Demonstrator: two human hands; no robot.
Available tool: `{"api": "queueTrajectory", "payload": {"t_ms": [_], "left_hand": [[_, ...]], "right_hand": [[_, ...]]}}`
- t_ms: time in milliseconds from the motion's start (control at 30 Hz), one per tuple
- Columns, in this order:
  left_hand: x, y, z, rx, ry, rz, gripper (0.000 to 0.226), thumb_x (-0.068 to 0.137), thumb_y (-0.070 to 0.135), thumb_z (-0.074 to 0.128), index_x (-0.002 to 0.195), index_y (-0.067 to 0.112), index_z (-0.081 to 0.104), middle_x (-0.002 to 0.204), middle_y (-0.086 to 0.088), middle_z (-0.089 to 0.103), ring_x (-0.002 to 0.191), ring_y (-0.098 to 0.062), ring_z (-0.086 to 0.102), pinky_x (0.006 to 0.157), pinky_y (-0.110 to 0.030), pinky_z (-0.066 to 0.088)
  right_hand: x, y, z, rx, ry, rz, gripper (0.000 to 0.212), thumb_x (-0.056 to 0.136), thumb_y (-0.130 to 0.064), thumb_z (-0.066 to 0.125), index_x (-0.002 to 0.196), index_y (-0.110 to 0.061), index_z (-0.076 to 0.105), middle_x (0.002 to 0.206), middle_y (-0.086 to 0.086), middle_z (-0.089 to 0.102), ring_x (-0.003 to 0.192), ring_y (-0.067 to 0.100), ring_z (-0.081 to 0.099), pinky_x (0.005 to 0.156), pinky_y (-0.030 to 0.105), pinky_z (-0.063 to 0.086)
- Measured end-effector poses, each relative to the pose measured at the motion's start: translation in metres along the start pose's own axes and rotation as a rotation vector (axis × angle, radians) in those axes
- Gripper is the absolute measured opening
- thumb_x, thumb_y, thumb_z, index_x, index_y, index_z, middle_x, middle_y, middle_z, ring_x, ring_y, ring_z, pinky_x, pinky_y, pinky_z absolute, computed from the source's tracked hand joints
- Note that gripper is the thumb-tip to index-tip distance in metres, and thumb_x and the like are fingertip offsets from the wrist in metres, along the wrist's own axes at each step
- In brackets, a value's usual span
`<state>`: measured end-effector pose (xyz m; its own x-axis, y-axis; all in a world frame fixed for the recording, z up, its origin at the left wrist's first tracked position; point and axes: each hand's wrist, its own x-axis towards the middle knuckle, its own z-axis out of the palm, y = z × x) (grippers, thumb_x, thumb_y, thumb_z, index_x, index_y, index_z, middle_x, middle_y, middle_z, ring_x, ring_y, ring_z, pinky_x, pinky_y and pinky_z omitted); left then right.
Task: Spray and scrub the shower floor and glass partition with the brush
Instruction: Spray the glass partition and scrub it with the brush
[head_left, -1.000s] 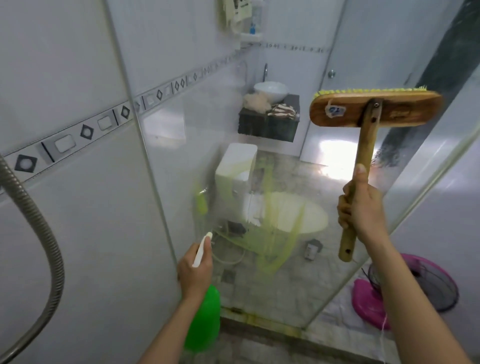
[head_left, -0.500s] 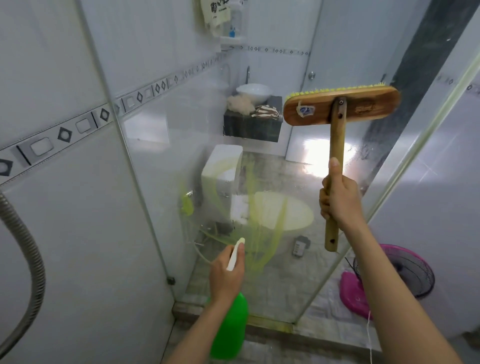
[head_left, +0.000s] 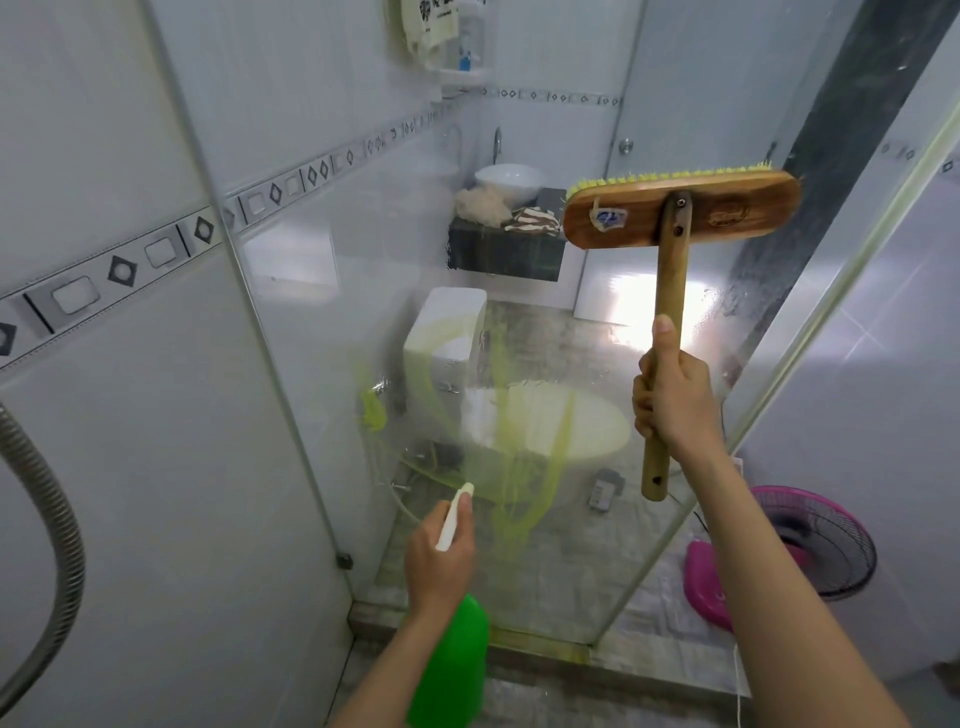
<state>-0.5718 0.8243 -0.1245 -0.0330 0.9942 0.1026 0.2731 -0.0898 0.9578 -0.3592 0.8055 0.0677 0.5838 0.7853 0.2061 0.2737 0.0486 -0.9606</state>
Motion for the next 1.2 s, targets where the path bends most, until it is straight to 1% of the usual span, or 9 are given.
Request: {"api": "queueTrajectory", "payload": {"t_ms": [100,167,233,300,467,633,833,1033,1200], "left_hand": [[0.007,0.008,-0.01,-0.016,0.059,0.014,0.029,0.1,0.038,0.055,0.072,0.042,0.055,0.066,0.009,0.061,0.061,-0.004,0.057,0.066,-0.035,0.05],[0.011,0.013,-0.018,-0.041,0.073,0.04,0.03,0.1,0.041,0.053,0.073,0.029,0.06,0.067,0.0,0.065,0.065,-0.012,0.06,0.064,-0.035,0.049],[0.015,0.019,-0.024,-0.03,0.084,0.106,0.042,0.099,0.047,0.049,0.074,0.016,0.063,0.069,0.001,0.064,0.069,-0.011,0.059,0.059,-0.018,0.042],[0.015,0.03,-0.032,-0.027,0.095,0.167,0.044,0.098,0.049,0.046,0.075,0.015,0.063,0.068,0.004,0.06,0.066,-0.007,0.055,0.057,-0.011,0.037],[0.025,0.05,-0.043,-0.17,0.096,0.213,0.025,0.102,0.036,0.049,0.095,0.025,0.07,0.065,0.005,0.064,0.044,-0.009,0.053,0.044,-0.023,0.045],[0.038,0.071,-0.055,-0.214,0.168,0.209,0.025,0.105,0.019,0.05,0.094,0.013,0.071,0.063,0.013,0.065,0.046,-0.004,0.056,0.046,-0.01,0.041],[0.046,0.078,-0.075,-0.245,0.207,0.203,0.026,0.105,0.021,0.049,0.096,0.011,0.071,0.054,0.004,0.053,0.037,-0.009,0.047,0.041,-0.013,0.037],[0.049,0.08,-0.078,-0.205,0.196,0.204,0.026,0.105,0.024,0.049,0.09,0.018,0.07,0.058,-0.002,0.055,0.042,-0.01,0.051,0.042,-0.013,0.04],[0.053,0.087,-0.076,-0.208,0.177,0.232,0.027,0.105,0.026,0.049,0.089,0.021,0.07,0.052,0.004,0.053,0.038,-0.01,0.047,0.041,-0.018,0.04]], "right_hand": [[0.001,0.002,0.003,0.008,0.006,0.005,0.057,0.094,-0.062,0.033,0.057,-0.017,0.033,0.049,0.004,0.031,0.037,0.014,0.03,0.04,0.024,0.03],[0.003,0.002,0.006,0.03,0.024,0.012,0.058,0.093,-0.062,0.033,0.055,-0.019,0.031,0.047,0.001,0.03,0.036,0.013,0.029,0.039,0.023,0.029],[0.003,0.009,0.01,0.058,0.04,0.016,0.057,0.091,-0.065,0.034,0.055,-0.02,0.031,0.046,0.0,0.03,0.037,0.014,0.028,0.038,0.022,0.027],[-0.007,0.036,0.017,0.047,0.051,0.038,0.059,0.085,-0.072,0.034,0.056,-0.021,0.033,0.047,0.0,0.031,0.037,0.015,0.029,0.038,0.022,0.027],[-0.036,0.079,0.044,-0.038,0.041,0.122,0.066,0.074,-0.084,0.033,0.054,-0.021,0.035,0.044,-0.003,0.036,0.039,0.016,0.036,0.044,0.031,0.033],[0.01,0.02,0.061,0.007,0.051,-0.03,0.057,0.084,-0.073,0.034,0.055,-0.024,0.033,0.046,-0.005,0.032,0.039,0.011,0.031,0.04,0.024,0.026],[-0.067,0.123,0.066,-0.08,0.005,0.146,0.054,0.08,-0.066,0.039,0.051,-0.02,0.037,0.039,-0.01,0.035,0.036,0.003,0.033,0.042,0.023,0.025],[-0.005,0.052,0.101,-0.104,-0.019,-0.035,0.053,0.091,-0.06,0.041,0.056,-0.02,0.037,0.047,-0.005,0.036,0.043,0.009,0.037,0.043,0.024,0.028],[-0.069,0.132,0.06,-0.084,-0.004,0.153,0.06,0.079,-0.076,0.041,0.055,-0.021,0.039,0.043,-0.01,0.034,0.039,0.005,0.033,0.041,0.023,0.026]]}}
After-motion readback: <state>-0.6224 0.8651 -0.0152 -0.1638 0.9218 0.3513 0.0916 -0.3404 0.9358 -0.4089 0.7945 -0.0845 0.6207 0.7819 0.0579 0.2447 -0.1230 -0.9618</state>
